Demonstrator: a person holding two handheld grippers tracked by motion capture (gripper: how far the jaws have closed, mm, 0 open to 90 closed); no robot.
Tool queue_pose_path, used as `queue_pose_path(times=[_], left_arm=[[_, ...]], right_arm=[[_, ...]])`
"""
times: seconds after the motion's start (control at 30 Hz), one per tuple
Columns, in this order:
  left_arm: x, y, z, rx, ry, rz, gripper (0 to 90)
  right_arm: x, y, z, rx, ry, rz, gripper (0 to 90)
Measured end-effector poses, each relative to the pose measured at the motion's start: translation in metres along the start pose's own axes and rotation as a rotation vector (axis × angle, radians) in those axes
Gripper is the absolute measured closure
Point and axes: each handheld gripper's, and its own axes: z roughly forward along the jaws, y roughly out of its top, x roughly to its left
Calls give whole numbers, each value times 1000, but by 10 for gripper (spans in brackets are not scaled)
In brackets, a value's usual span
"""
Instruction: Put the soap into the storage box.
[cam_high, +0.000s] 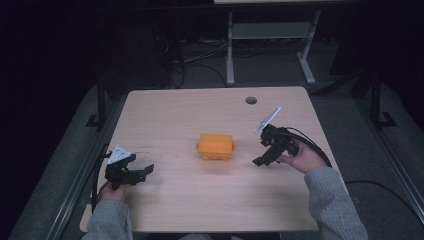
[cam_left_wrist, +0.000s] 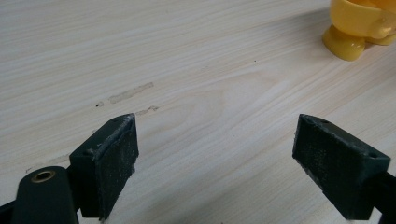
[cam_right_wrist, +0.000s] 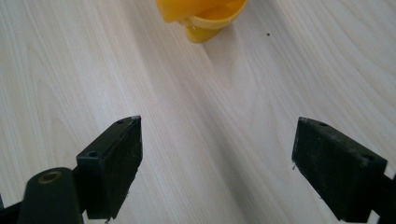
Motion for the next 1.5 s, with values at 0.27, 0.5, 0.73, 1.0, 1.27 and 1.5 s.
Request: queue_pose_path(times=[0.27,0.5,0.73,1.0,1.27,1.5], left_arm=[[0,0,0,-2,-1,-1,138],[-1,0,1,-3,-1,-2,138],[-2,0,1,-3,-1,-2,138],[-3,0,2,-7,-3,6,138],[-5,0,3,1,-3,22,138],[-5,0,2,4,-8,33,138]], right_arm=[[0,-14,-1,-11,-3,27,155],[1,-26,1,-19,-4,45,155],[2,-43,3,-20,-7,77,155],[5,-62,3,-34,-4,121,155],[9,-79,3,-48,-11,140,155],[11,-93,6,-57,-16,166,155]])
